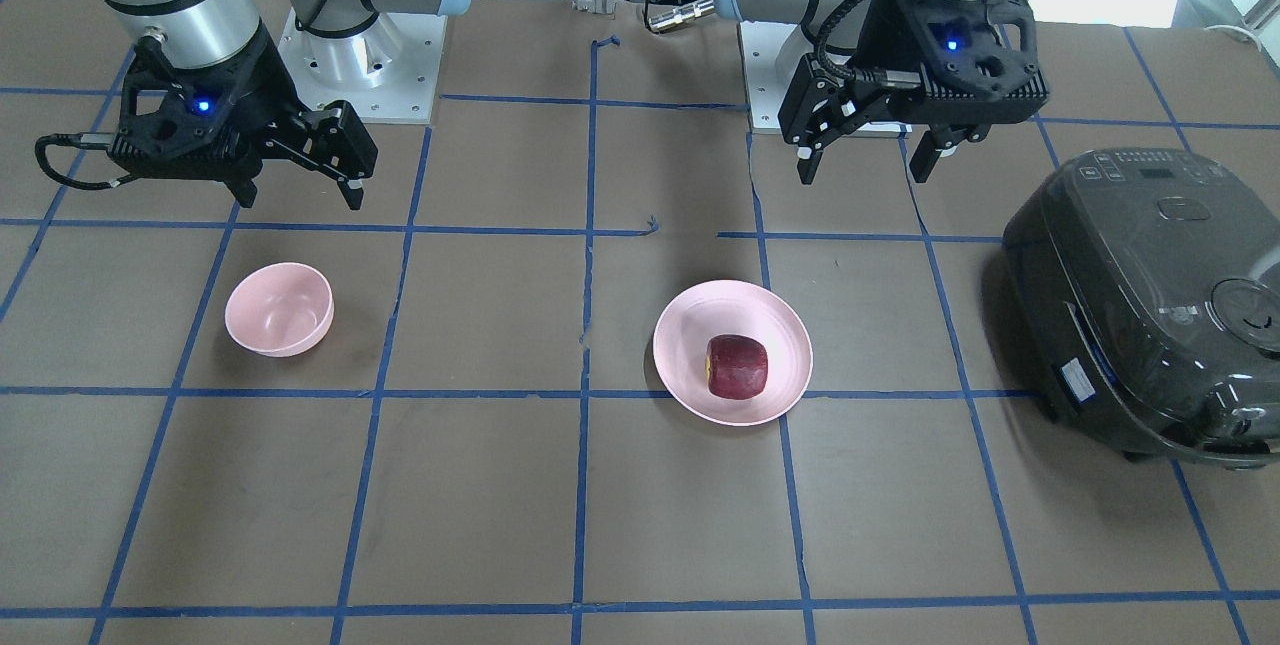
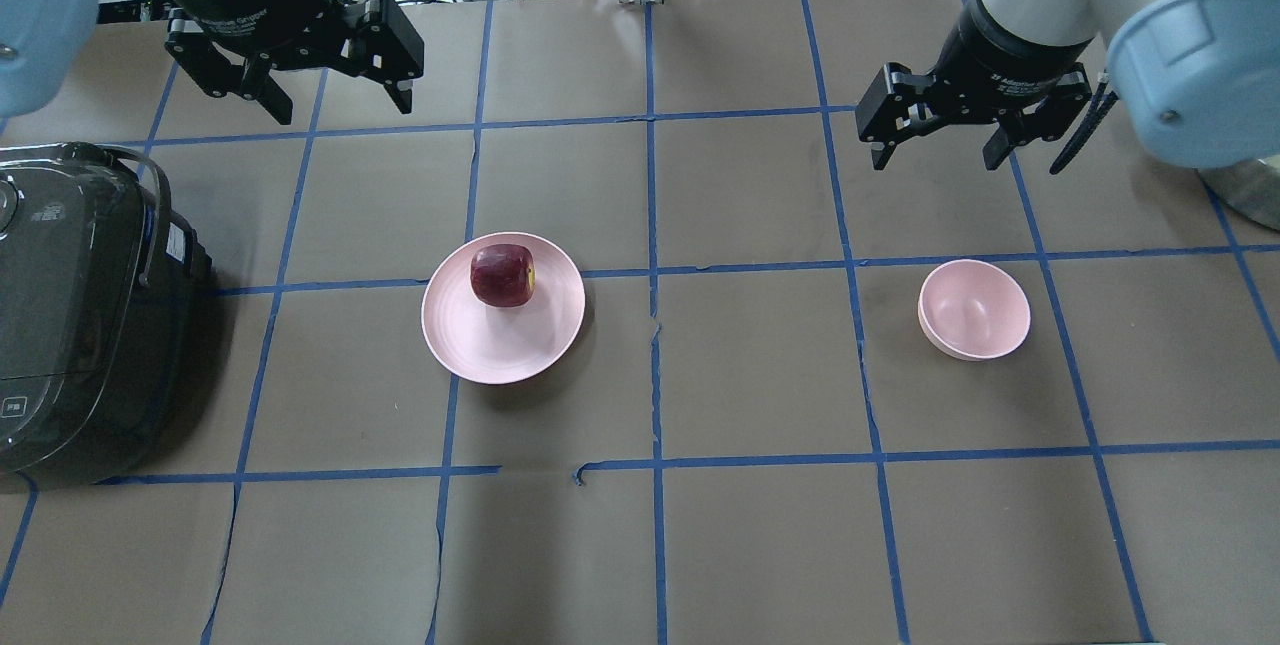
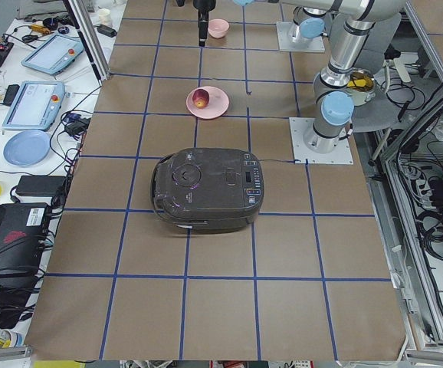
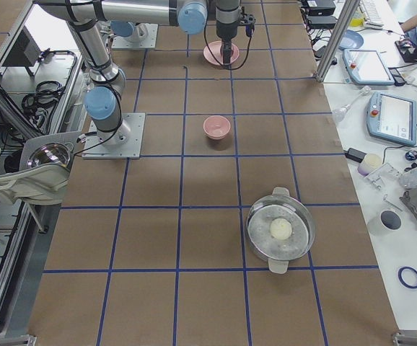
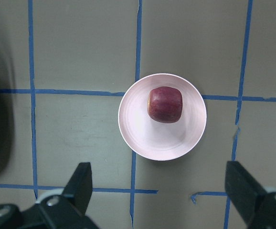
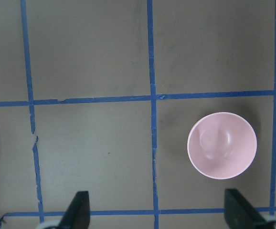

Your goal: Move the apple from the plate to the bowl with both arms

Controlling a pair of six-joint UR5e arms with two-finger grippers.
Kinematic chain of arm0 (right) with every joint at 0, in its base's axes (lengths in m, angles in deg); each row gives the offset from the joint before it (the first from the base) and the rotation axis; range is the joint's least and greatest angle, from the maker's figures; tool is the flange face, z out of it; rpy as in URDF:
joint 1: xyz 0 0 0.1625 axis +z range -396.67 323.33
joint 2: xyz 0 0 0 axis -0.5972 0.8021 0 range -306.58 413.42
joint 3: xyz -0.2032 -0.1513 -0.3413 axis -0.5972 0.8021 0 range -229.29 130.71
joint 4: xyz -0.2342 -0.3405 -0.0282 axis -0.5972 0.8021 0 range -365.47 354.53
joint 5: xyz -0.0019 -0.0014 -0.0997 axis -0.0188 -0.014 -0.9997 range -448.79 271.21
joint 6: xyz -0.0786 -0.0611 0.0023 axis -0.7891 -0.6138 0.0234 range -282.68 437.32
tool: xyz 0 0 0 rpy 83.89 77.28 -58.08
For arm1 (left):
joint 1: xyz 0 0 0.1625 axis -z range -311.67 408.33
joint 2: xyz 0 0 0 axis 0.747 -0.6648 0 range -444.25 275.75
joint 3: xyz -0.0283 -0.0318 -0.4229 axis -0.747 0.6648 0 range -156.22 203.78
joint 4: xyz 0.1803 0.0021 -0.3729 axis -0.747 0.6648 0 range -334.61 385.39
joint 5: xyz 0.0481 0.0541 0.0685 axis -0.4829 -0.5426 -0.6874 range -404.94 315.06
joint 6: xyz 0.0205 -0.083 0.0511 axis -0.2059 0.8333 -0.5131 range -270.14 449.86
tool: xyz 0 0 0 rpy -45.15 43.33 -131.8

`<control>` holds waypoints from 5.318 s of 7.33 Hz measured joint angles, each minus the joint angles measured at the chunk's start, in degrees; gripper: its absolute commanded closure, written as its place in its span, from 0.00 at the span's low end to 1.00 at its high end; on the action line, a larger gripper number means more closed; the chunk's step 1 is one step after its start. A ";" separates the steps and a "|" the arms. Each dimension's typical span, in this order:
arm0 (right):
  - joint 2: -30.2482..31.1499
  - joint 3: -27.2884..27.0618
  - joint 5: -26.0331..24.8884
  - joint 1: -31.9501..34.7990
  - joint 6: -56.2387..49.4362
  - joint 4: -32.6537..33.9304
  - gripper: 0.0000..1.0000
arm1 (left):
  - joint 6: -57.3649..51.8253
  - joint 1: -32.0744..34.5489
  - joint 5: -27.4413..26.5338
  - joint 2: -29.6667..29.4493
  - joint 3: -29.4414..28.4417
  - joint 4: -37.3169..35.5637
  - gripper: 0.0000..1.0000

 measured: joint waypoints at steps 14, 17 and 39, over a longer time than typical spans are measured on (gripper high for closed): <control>-0.20 -0.30 -1.33 -0.14 -0.14 0.20 0.00 | 0.00 0.16 0.08 0.31 0.15 0.71 0.00; -0.33 -0.36 -2.54 -0.21 -0.06 0.49 0.00 | 0.00 0.26 0.10 0.31 0.15 0.71 0.00; -13.96 -24.57 -5.87 -18.40 -12.05 26.04 1.00 | 2.33 2.84 1.50 -22.55 20.34 -31.07 0.00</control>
